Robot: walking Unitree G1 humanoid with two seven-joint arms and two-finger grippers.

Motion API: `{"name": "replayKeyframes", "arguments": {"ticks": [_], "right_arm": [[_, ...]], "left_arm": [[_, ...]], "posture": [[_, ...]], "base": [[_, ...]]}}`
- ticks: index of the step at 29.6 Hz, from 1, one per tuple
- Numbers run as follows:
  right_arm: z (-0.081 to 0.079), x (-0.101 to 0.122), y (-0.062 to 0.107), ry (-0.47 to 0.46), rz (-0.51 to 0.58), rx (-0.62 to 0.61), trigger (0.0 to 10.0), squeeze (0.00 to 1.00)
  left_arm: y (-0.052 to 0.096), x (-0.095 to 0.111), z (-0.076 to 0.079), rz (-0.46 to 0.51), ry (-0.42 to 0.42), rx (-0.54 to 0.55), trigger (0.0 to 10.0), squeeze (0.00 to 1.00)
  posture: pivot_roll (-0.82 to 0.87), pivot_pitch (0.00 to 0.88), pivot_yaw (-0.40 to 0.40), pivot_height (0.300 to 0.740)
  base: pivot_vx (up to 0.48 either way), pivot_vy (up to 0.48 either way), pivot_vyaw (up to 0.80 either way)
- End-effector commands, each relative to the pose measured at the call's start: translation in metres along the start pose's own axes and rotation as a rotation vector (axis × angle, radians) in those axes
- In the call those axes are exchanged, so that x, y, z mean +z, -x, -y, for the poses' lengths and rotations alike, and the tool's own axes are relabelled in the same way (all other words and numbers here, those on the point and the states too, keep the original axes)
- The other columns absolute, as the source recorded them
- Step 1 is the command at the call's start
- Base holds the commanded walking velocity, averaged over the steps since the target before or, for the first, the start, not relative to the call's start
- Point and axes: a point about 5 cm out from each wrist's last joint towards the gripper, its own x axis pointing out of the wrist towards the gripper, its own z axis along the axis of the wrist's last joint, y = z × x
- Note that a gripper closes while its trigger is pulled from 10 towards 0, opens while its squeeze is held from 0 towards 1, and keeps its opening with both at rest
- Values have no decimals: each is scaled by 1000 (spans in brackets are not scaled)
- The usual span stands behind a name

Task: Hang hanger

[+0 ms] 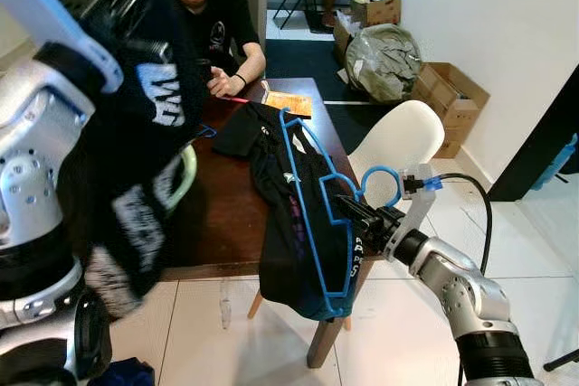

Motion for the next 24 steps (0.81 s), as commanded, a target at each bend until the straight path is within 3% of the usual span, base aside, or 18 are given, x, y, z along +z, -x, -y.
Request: {"name": "replayKeyframes", "arguments": {"ticks": [1,5,10,14,21,24], "right_arm": [[1,0,-1,-7,11,-7,10000,0],[1,0,-1,-8,12,-8,10000,0],[2,-2,-1,-13,18,-11,10000,0],[2,-2,-1,-17,20,-13,10000,0],[2,-3,-1,-22,20,-12,10000,0],[2,-3,-1,-25,21,-13,10000,0]], "left_arm": [[-6,17,7,70,16,-64,0,0],[-10,27,8,94,5,-83,0,0],[-24,75,5,216,-80,-81,0,0],[-26,95,-5,269,-108,-18,0,0],[-23,99,-17,277,-121,45,0,0],[-21,91,-28,245,-132,94,0,0]], "posture": [[86,0,-32,740],[88,0,-31,740],[91,0,-25,740],[95,0,-26,740],[96,0,-25,740],[94,0,-24,740]], "base": [[0,0,0],[0,0,0],[0,0,0],[0,0,0],[0,0,0],[0,0,0]]}}
